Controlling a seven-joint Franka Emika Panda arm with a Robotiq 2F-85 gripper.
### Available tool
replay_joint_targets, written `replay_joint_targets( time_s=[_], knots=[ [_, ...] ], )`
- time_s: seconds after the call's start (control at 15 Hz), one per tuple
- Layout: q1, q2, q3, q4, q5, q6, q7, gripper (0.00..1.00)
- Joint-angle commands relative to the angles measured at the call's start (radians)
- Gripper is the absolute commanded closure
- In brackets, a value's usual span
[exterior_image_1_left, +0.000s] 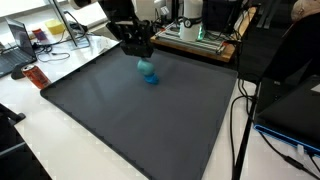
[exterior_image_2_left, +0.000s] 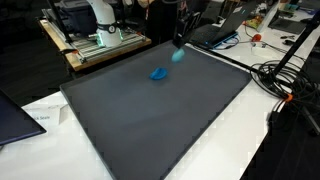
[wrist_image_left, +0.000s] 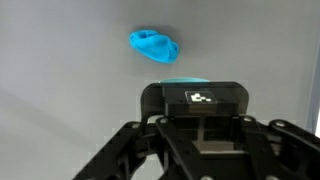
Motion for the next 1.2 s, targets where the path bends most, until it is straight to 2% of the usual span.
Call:
replay_joint_targets(
  time_s=[0.0, 0.47, 0.73, 0.93, 1.13],
  knots=[
    [0.008, 0.013, -0.002, 0.024, -0.006, -0.01, 0.029, 0.78],
    [0.125, 0.162, -0.012, 0.218, -0.113, -0.083, 0.27, 0.78],
    [0.196, 0.305, -0.037, 0.388, -0.175, -0.235, 0.411, 0.78],
    [0.221, 0.411, -0.052, 0.517, -0.178, -0.346, 0.458, 0.78],
    [0.244, 0.505, -0.074, 0.628, -0.179, -0.409, 0.516, 0.78]
  ],
)
